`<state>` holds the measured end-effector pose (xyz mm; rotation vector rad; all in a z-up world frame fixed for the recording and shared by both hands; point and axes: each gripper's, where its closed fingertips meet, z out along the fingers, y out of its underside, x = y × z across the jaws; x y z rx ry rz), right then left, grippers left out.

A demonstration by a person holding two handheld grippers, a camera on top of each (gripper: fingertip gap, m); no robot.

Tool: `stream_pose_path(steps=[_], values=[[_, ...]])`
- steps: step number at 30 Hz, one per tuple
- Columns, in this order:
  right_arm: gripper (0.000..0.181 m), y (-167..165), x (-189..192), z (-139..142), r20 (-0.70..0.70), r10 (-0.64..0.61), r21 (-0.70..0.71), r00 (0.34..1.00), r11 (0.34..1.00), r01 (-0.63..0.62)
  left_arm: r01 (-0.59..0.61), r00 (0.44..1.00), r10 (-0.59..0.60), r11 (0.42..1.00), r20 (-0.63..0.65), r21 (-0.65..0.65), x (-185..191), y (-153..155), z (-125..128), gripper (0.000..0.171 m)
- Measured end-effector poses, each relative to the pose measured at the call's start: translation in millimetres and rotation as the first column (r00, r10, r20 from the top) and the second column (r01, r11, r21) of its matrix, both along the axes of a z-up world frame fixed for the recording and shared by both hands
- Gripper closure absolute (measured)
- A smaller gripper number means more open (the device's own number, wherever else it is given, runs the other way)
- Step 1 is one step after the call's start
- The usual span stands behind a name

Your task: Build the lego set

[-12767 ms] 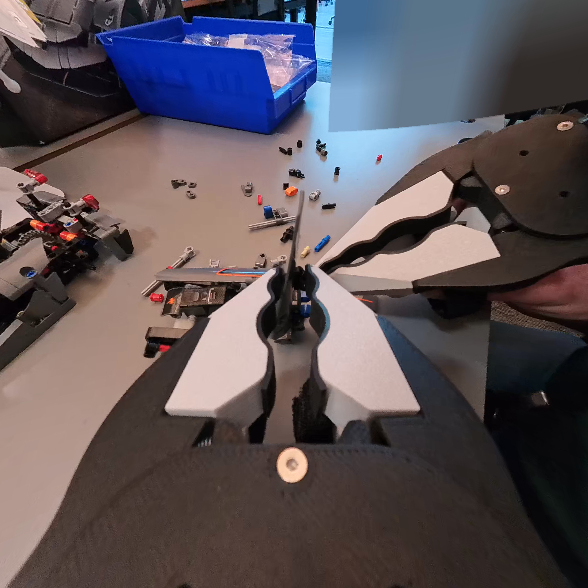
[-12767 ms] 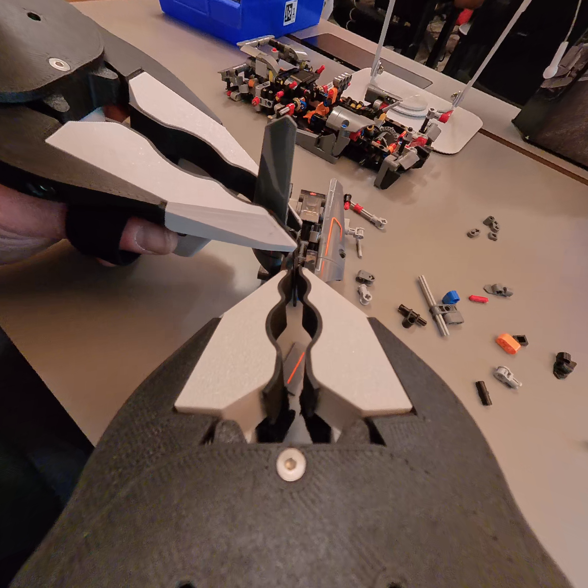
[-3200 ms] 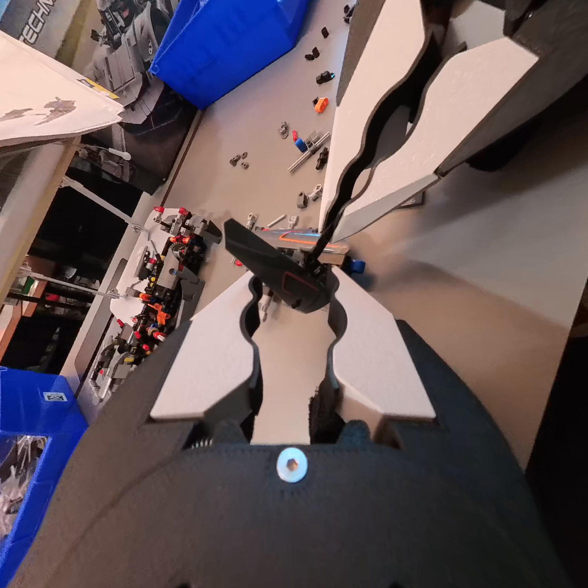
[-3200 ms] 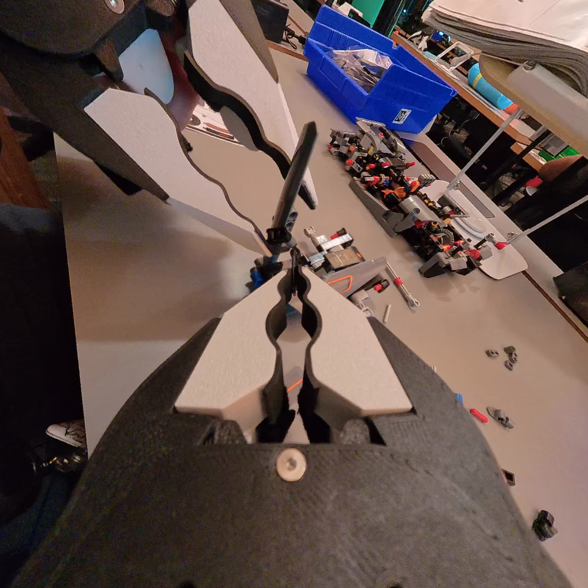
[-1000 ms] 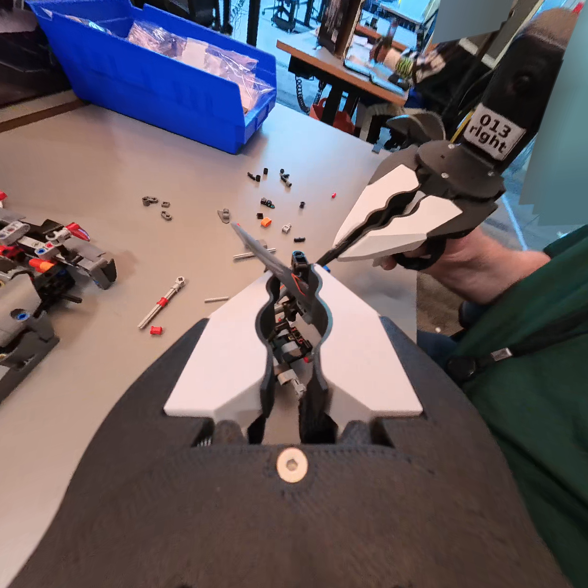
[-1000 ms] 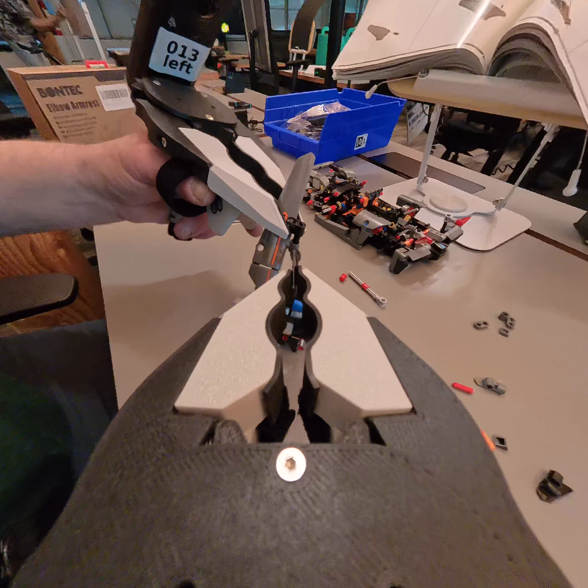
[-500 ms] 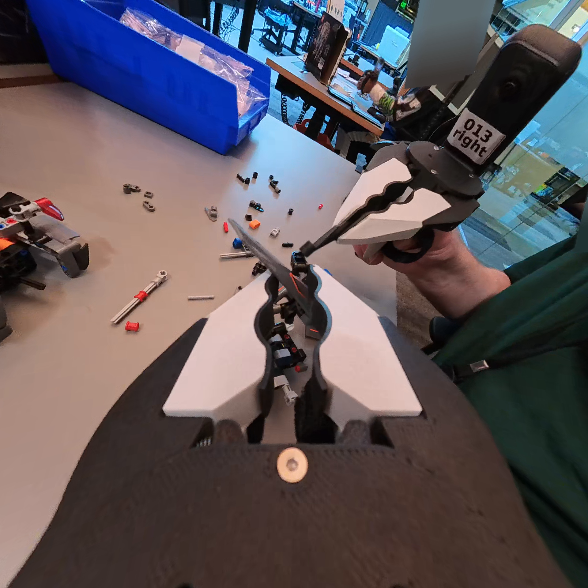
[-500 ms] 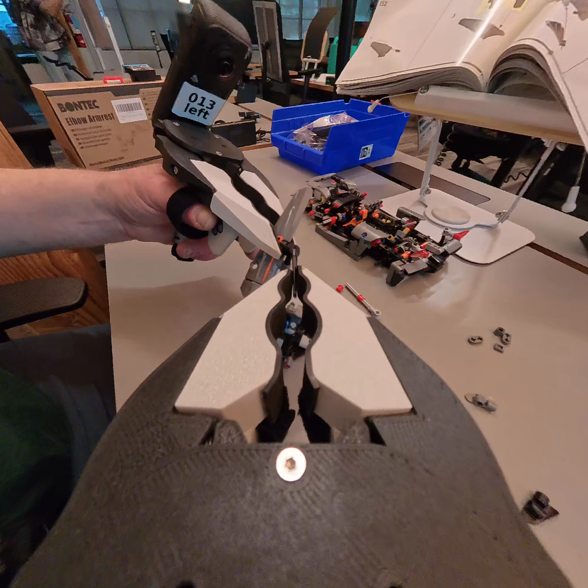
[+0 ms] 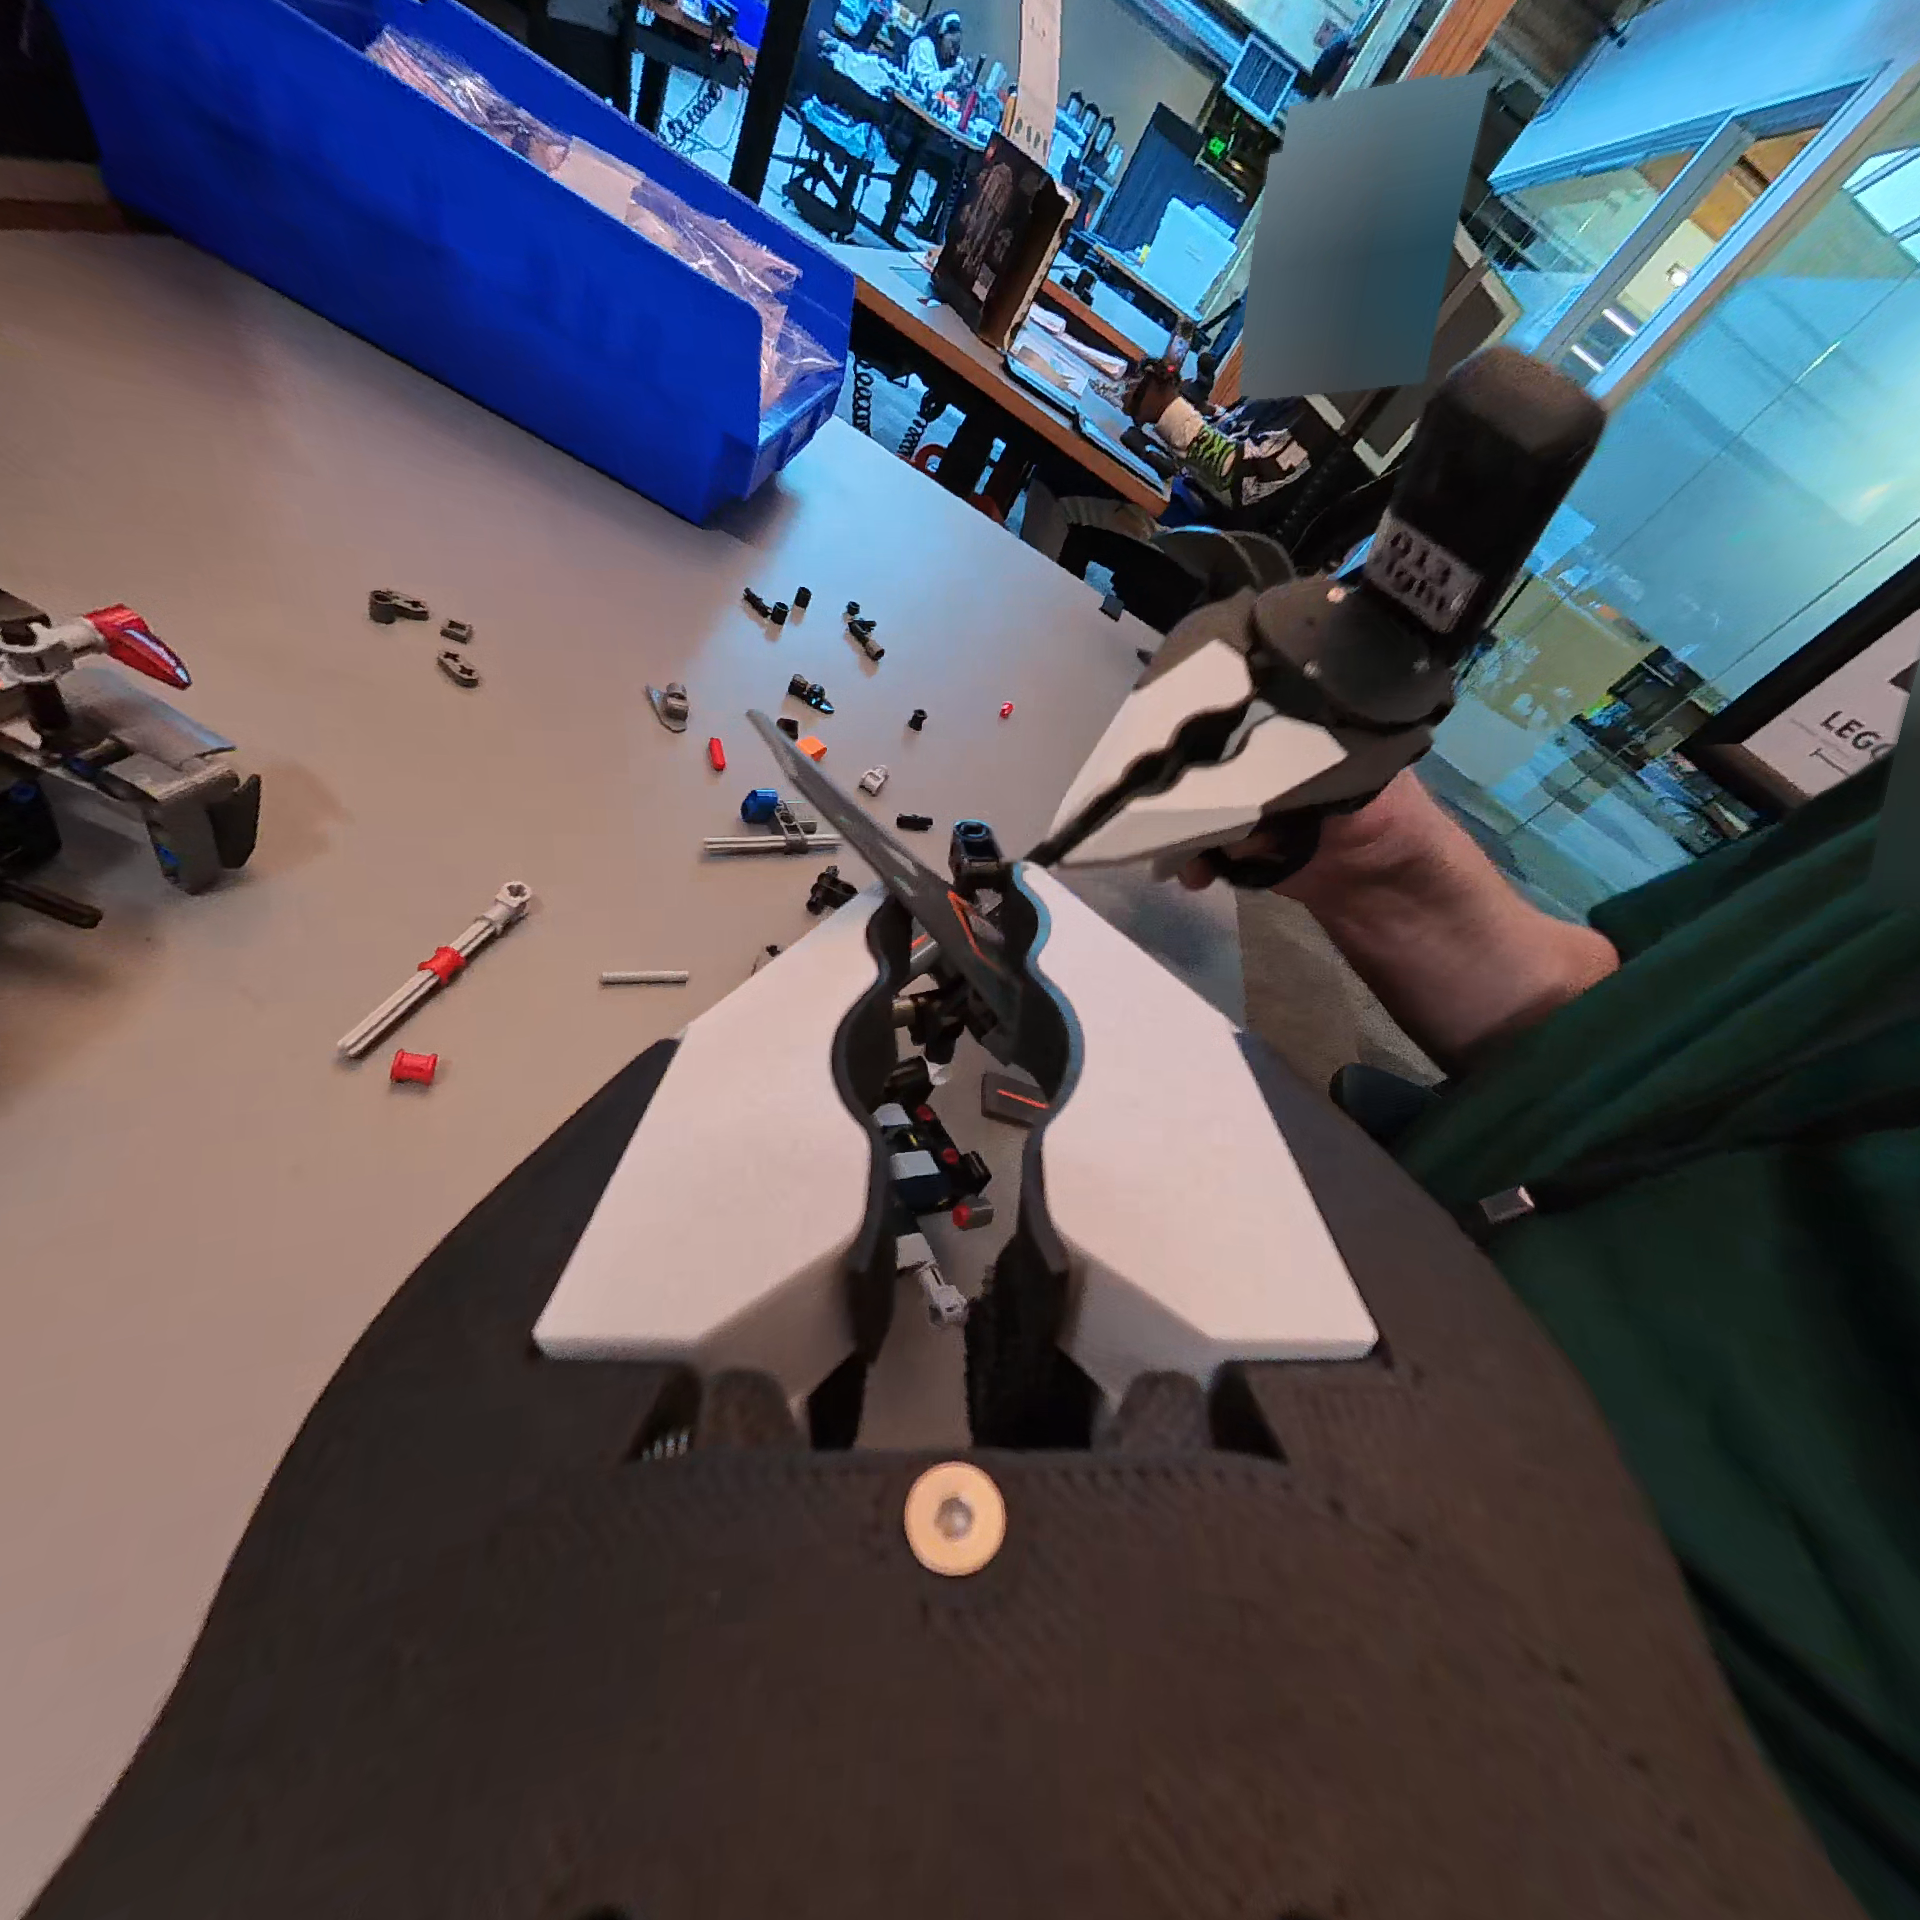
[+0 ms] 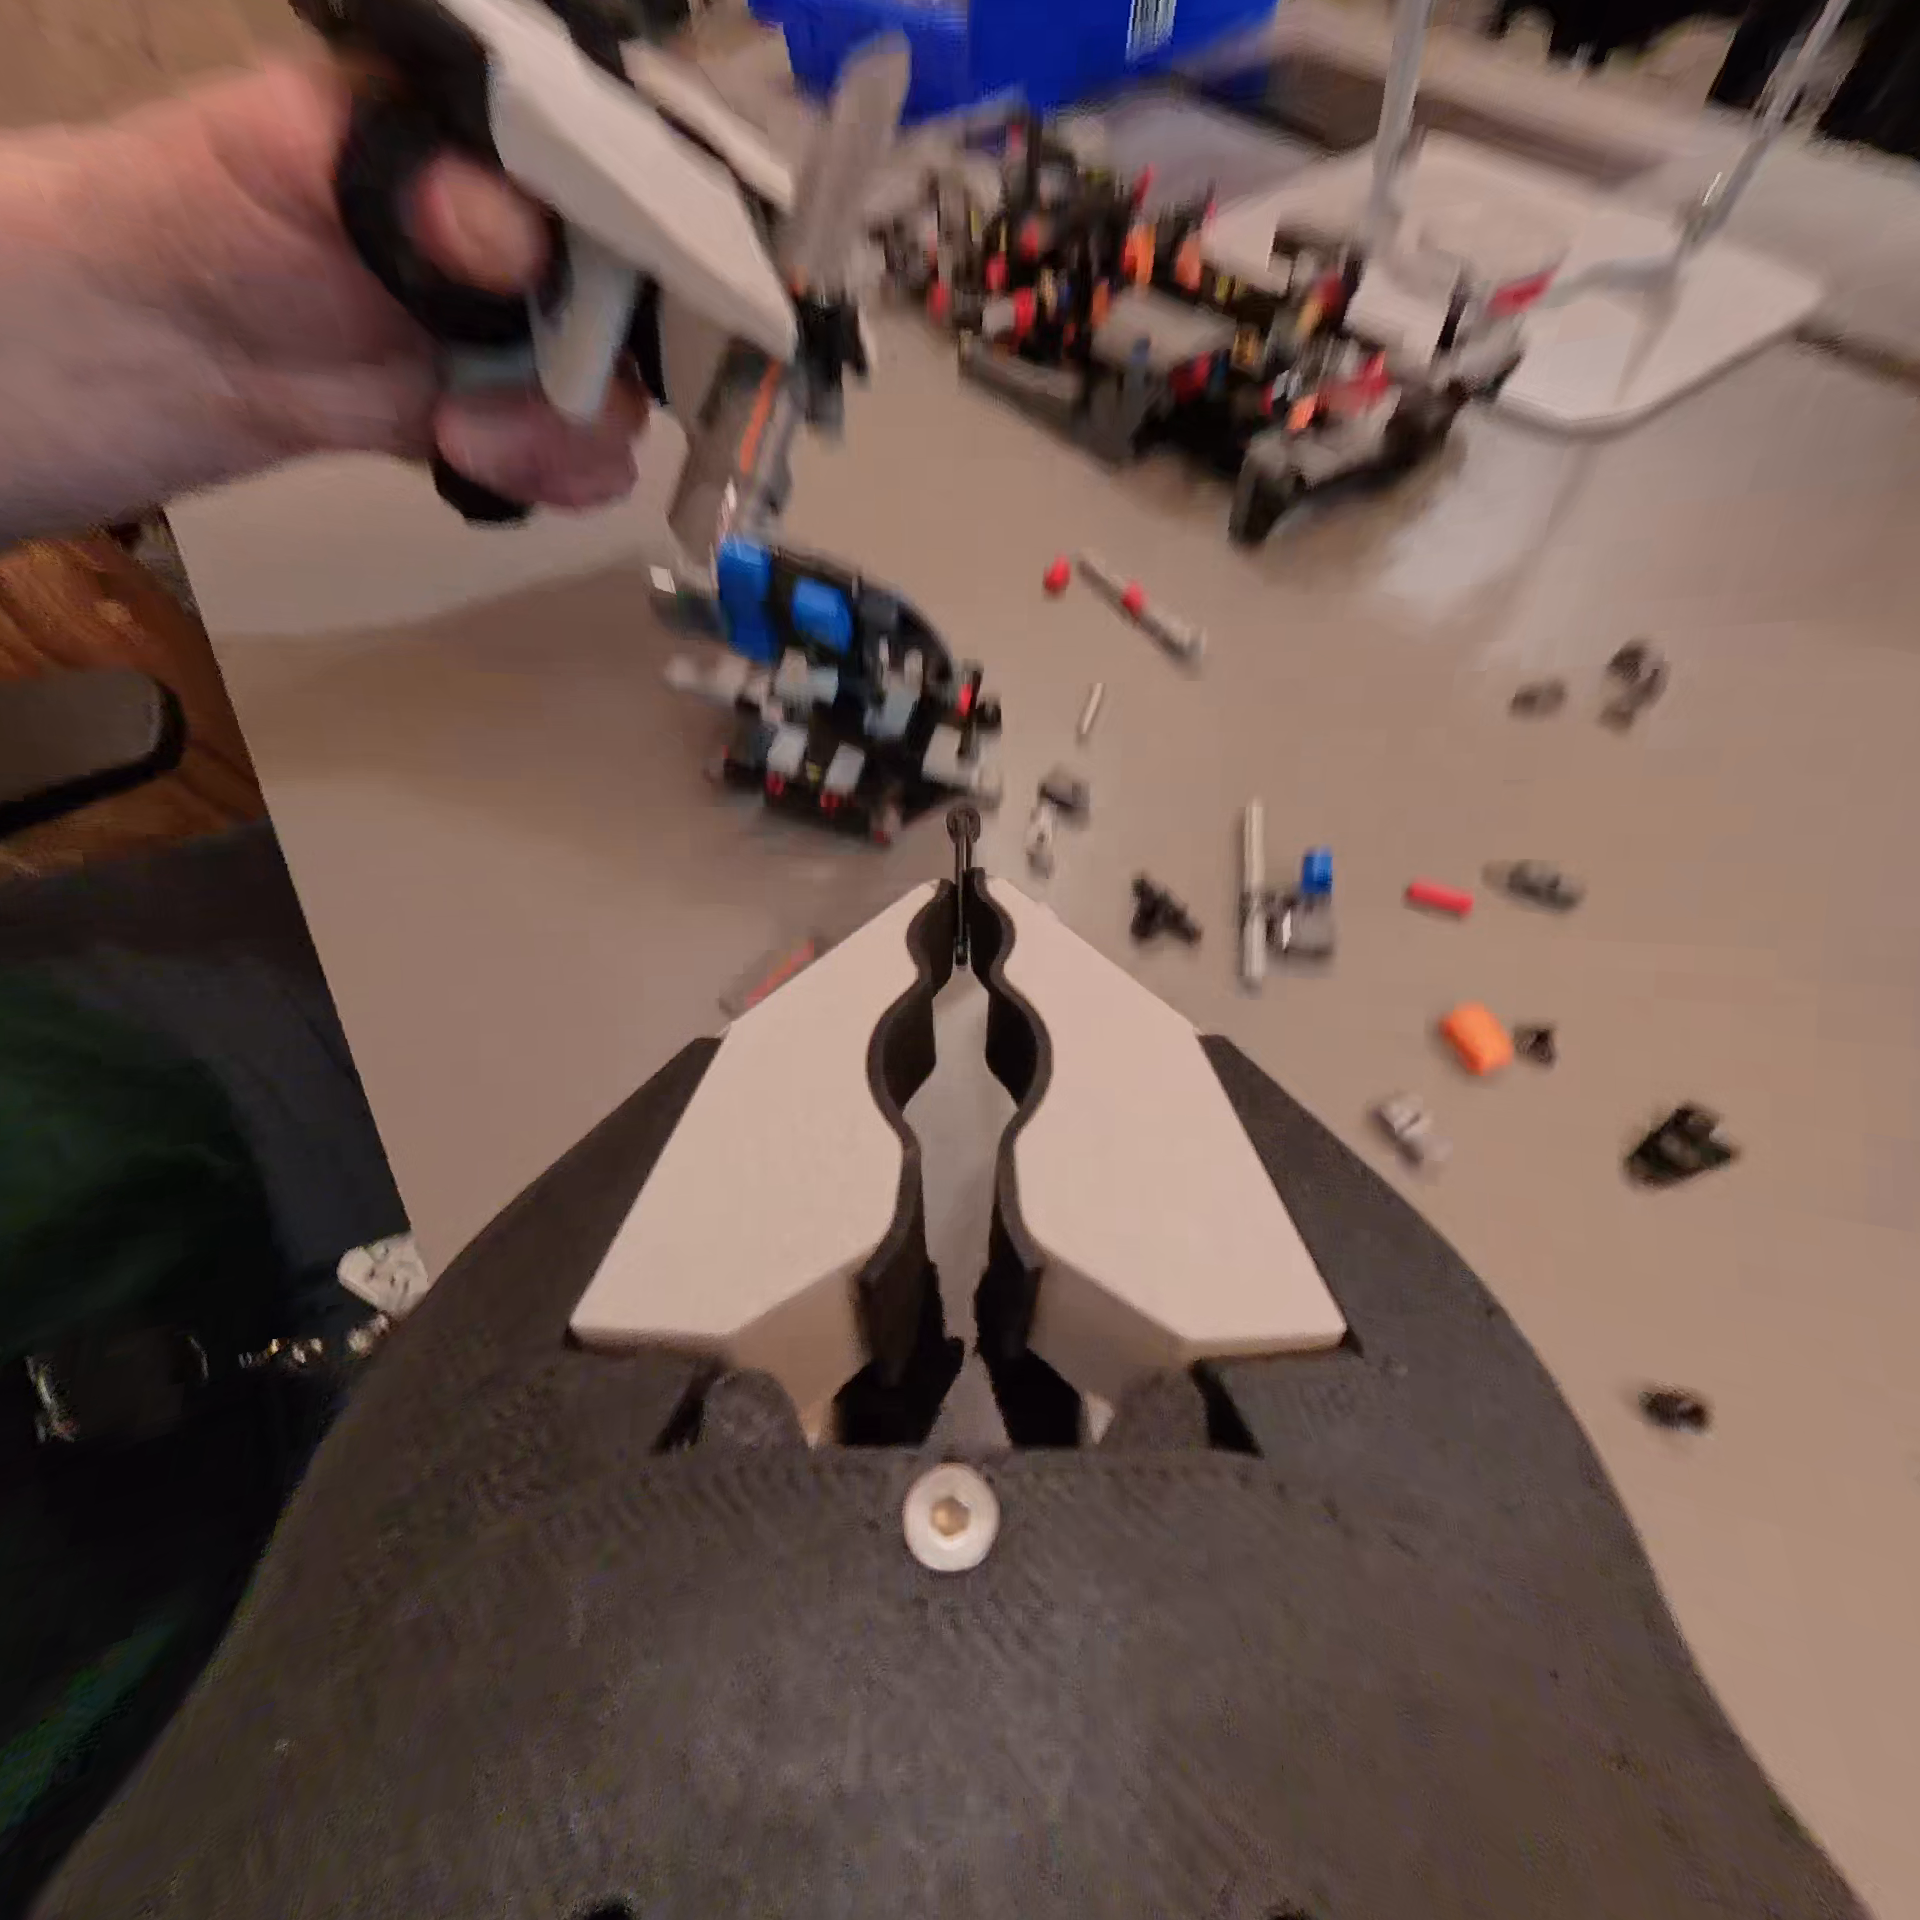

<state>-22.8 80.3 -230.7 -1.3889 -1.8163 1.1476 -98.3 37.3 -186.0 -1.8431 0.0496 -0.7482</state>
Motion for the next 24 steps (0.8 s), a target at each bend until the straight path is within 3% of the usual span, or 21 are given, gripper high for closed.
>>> stream_pose_path(steps=[5, 7, 9, 11, 16, 24], values=[[0.179, -4.3, 13.8, -57.5, 0.212, -0.007, 0.073, 0.977, 0.997, -0.009, 0.015, 1.0, -0.016, 1.0, 0.027, 0.016, 0.1, 2.2, -0.2, 0.157], [0.162, -2.8, 15.9, -61.9, 0.235, -0.02, 0.095, 0.972, 0.995, -0.002, 0.019, 0.999, -0.019, 1.0, 0.029, 0.017, -0.2, 1.4, -0.5, 0.157], [0.155, 1.5, 16.0, -48.9, 0.201, -0.024, 0.095, 0.979, 0.995, 0.004, 0.027, 0.999, -0.027, 0.999, 0.034, 0.018, 0.4, 0.4, -0.2, 0.157], [0.159, 3.2, 11.7, -23.3, 0.13, 0.005, 0.102, 0.992, 0.995, -0.018, 0.035, 0.999, -0.036, 0.999, 0.036, 0.021, 1.4, -0.2, -0.5, 0.157], [0.163, -23.0, -33.3, 45.2, -0.048, 0.189, 0.057, 0.981, 0.981, -0.186, 0.061, 0.998, -0.062, 0.998, 0.026, 0.03, 5.4, -0.5, -0.7, 0.157], [0.165, -53.4, -75.8, 42.8, -0.035, 0.417, 0.106, 0.908, 0.905, -0.411, 0.095, 0.995, -0.095, 0.995, 0.021, 0.024, 7.2, -0.3, -1.5, 0.157]])
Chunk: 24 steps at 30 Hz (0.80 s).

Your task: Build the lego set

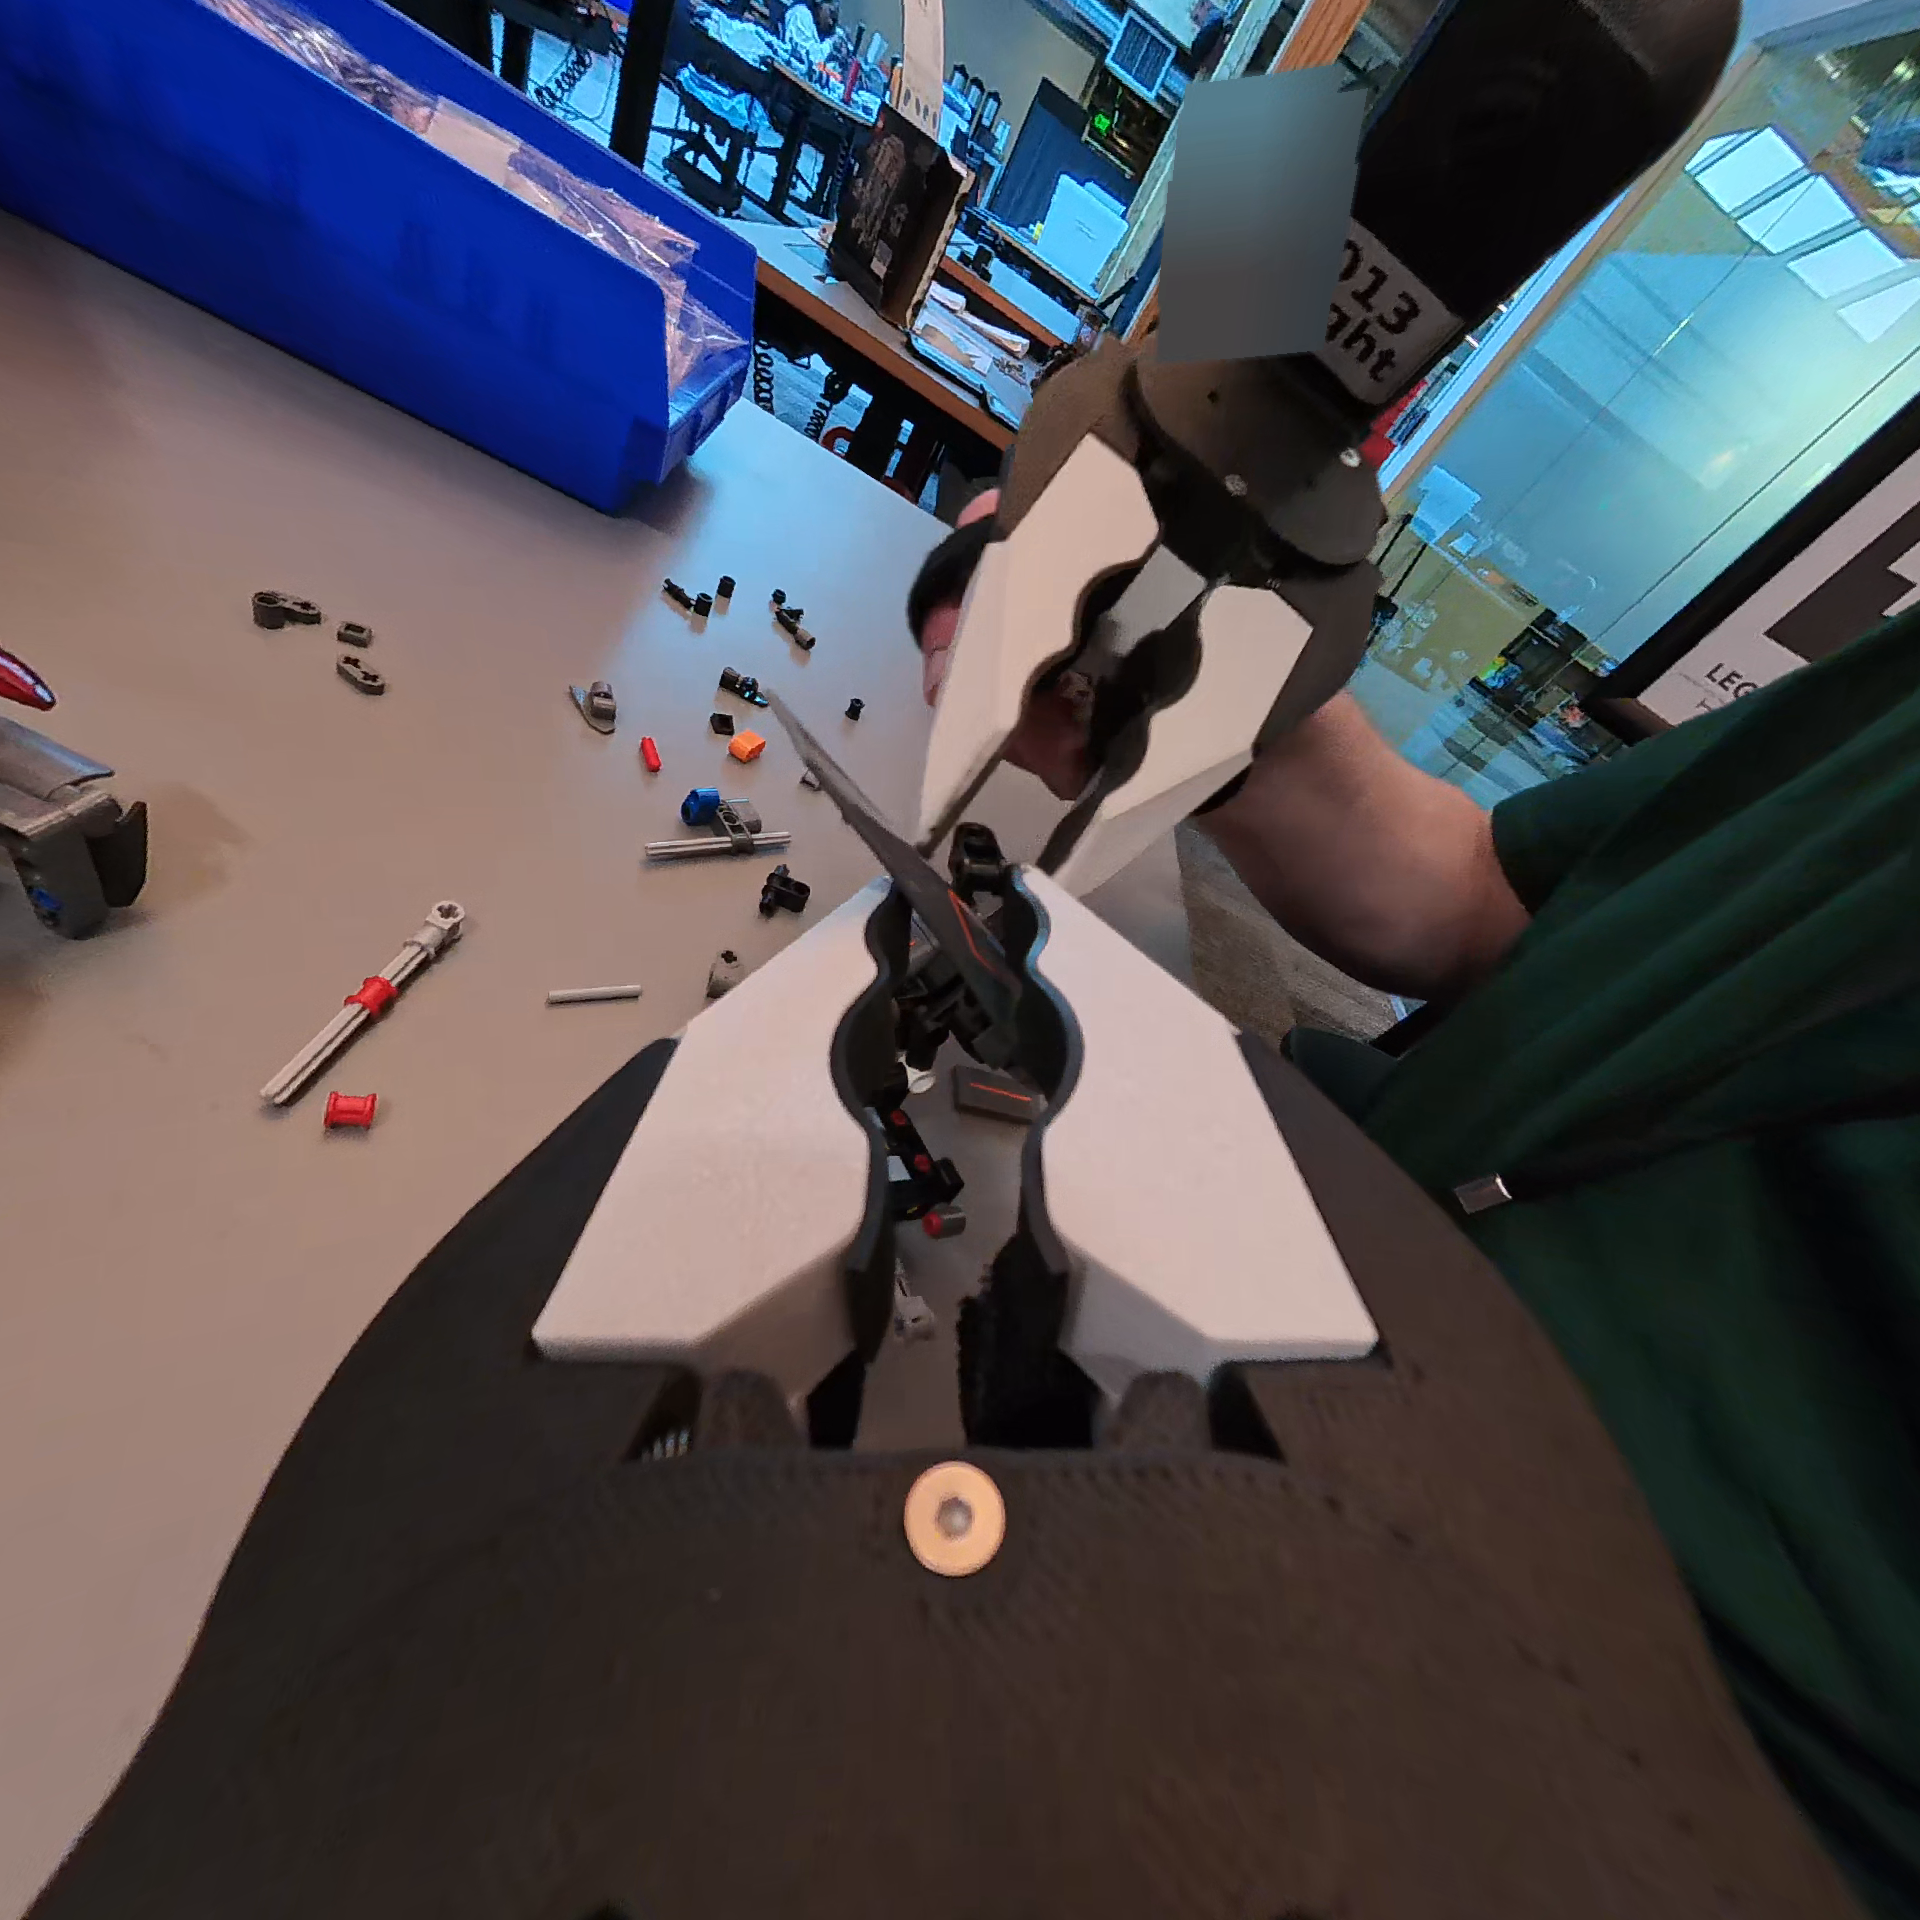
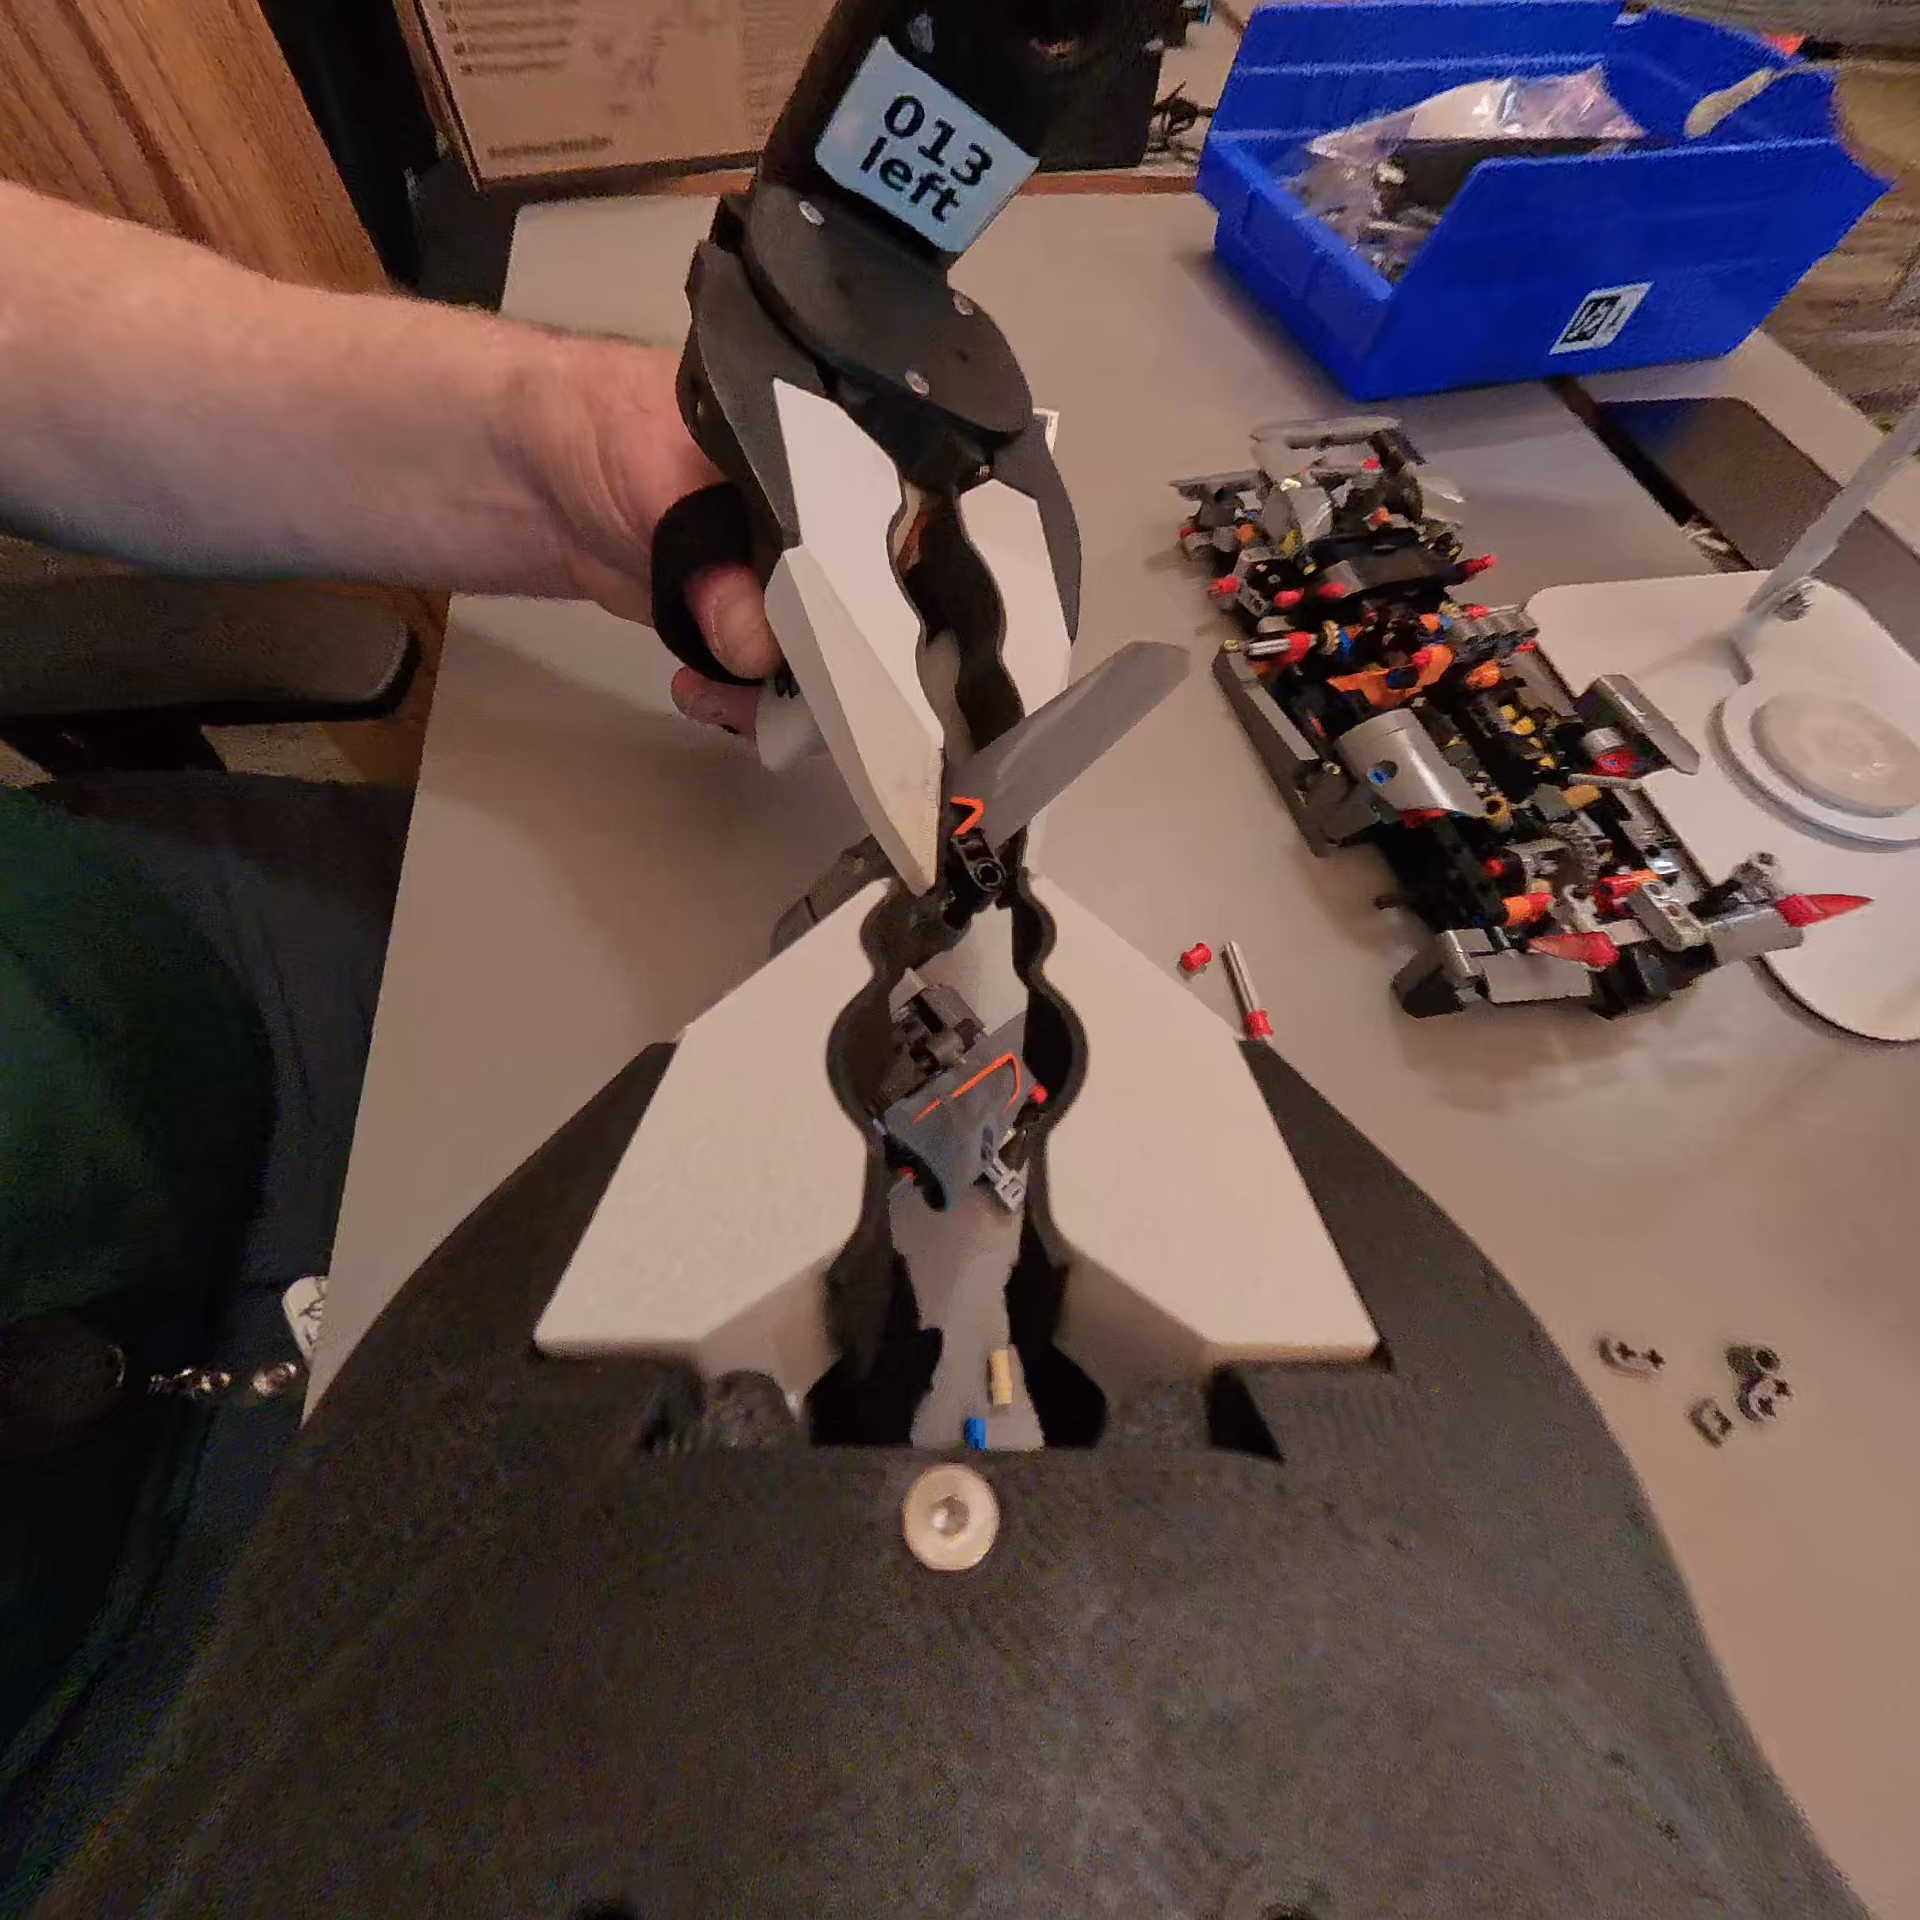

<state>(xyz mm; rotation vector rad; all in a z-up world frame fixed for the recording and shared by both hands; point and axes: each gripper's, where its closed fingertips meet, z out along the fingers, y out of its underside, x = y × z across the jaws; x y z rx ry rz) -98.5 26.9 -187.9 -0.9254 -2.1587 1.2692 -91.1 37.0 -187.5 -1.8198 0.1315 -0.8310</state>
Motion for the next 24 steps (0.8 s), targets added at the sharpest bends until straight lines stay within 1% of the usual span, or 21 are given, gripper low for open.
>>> stream_pose_path(steps=[4, 6, 10, 13, 15, 17, 18, 20, 22, 24], values=[[0.167, -2.2, 1.4, 1.6, 0.029, 0.062, -0.067, 0.998, 0.996, -0.06, 0.043, 0.999, -0.043, 0.999, 0.012, 0.002, 0.4, -0.5, 1.4, 0.157], [0.168, -2.3, 5.1, 2.7, 0.063, 0.112, -0.145, 0.992, 0.984, -0.102, 0.067, 0.998, -0.067, 0.998, 0.012, 0.002, 3.6, -0.3, 1.8, 0.157], [0.172, -3.6, 12.7, 7.5, 0.104, 0.237, -0.329, 0.966, 0.925, -0.192, 0.118, 0.993, -0.119, 0.993, 0.028, 0.022, 9.0, -1.6, 4.8, 0.157], [0.173, -4.6, 14.6, 8.7, 0.123, 0.278, -0.402, 0.953, 0.892, -0.208, 0.136, 0.99, -0.137, 0.99, 0.036, 0.03, 10.9, -2.5, 5.7, 0.157], [0.177, -5.4, 15.1, 8.4, 0.127, 0.284, -0.422, 0.951, 0.883, -0.207, 0.157, 0.986, -0.158, 0.987, 0.045, 0.031, 12.3, -5.0, 5.1, 0.157], [0.177, -4.6, 14.4, 11.6, 0.125, 0.293, -0.484, 0.948, 0.852, -0.2, 0.162, 0.984, -0.165, 0.986, 0.07, 0.045, 12.4, -5.6, 7.8, 0.158], [0.177, -4.3, 13.8, 11.0, 0.126, 0.291, -0.492, 0.948, 0.848, -0.195, 0.163, 0.984, -0.165, 0.986, 0.066, 0.046, 12.4, -5.5, 7.2, 0.158], [0.177, -4.6, 13.0, 6.2, 0.13, 0.267, -0.463, 0.955, 0.868, -0.18, 0.153, 0.987, -0.154, 0.988, 0.034, 0.025, 11.1, -5.3, 1.7, 0.157], [0.177, -2.2, 11.7, 7.4, 0.121, 0.231, -0.463, 0.965, 0.873, -0.151, 0.137, 0.99, -0.138, 0.99, 0.041, 0.026, 8.2, -7.1, 3.7, 0.154], [0.177, 1.1, 10.8, 11.8, 0.107, 0.192, -0.481, 0.975, 0.869, -0.119, 0.104, 0.994, -0.105, 0.994, 0.026, 0.03, 3.7, -7.9, 4.6, 0.161]])
